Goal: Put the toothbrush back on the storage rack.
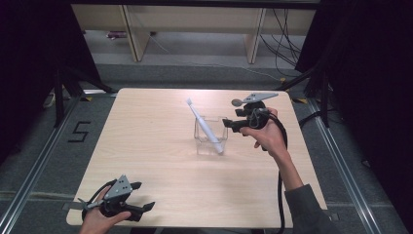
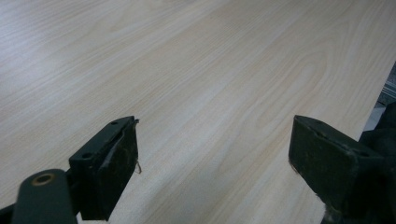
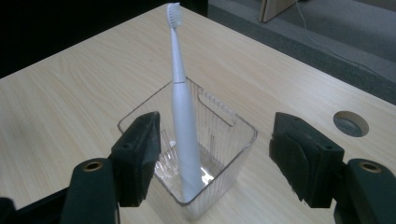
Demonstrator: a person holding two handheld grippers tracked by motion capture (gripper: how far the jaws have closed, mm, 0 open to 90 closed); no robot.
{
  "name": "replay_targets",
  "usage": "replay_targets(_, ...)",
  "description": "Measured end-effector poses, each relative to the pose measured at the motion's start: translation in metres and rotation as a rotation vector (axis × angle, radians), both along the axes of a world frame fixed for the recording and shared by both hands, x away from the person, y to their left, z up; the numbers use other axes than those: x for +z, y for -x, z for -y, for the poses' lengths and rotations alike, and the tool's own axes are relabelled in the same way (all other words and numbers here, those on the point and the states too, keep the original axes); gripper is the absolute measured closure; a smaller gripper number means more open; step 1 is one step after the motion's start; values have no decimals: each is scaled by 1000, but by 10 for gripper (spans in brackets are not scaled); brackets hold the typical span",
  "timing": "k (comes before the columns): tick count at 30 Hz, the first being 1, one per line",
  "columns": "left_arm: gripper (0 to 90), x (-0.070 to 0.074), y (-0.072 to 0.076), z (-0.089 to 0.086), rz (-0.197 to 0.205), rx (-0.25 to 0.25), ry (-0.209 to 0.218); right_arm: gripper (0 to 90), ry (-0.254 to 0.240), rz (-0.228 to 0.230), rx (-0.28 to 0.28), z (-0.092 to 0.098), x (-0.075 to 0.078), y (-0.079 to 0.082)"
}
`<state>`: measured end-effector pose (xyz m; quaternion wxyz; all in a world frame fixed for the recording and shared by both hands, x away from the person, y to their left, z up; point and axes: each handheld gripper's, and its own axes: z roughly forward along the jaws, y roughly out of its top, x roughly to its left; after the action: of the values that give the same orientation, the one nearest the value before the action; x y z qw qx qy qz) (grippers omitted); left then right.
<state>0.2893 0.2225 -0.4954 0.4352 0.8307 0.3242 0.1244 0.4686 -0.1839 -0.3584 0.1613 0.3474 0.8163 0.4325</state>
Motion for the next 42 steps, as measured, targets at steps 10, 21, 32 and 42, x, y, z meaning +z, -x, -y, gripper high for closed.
replay_targets(10,147,0,1,0,-4,12,24,328,-10,-6,-7,9,-5,6)
replay_targets(21,147,3,1,-1,2,7,-2,271,-5,-31,-30,22,-17,18)
replay_targets(32,147,2,1,-1,0,9,-1,265,8,-19,-25,28,-29,26)
replay_targets(42,147,3,1,-1,0,7,-6,265,8,-23,-25,33,-41,34)
